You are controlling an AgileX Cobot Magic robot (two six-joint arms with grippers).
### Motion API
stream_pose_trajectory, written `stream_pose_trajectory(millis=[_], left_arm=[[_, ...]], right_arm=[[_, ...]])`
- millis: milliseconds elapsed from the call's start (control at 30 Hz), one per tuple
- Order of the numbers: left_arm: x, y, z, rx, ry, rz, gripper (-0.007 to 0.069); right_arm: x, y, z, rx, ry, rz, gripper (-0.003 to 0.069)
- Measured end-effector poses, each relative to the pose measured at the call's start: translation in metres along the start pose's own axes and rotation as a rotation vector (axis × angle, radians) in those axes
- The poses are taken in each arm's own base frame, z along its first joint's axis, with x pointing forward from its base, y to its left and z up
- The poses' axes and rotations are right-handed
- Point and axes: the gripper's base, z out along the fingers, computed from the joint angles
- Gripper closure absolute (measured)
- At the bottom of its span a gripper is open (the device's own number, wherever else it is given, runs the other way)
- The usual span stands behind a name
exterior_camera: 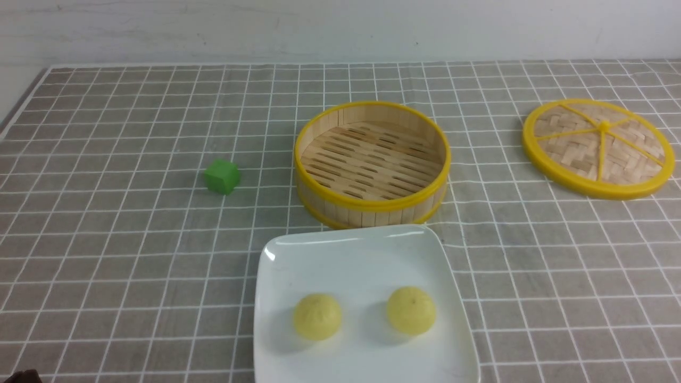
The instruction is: Put the steamed buns into the plate on the grey tablecloth.
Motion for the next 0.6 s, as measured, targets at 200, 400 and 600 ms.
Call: stream_pose_trajectory(millis=[200, 400, 600], left_arm=[[0.0000, 0.0000, 0.0000, 0.000, 0.000, 0.001, 0.0552], [0.0000, 0.0001, 0.0000, 0.000, 0.000, 0.002, 0.0550], [-0.0003, 0.0017, 0.0000, -0.018, -0.003, 0.049, 0.0550]], right_arm=[[0.0000, 0.0000, 0.0000, 0.000, 0.000, 0.000, 0.0532], [0.0000, 0.0000, 0.0000, 0.000, 0.000, 0.000, 0.0523], [0.0000, 0.0000, 0.0000, 0.000, 0.000, 0.000, 0.0516]])
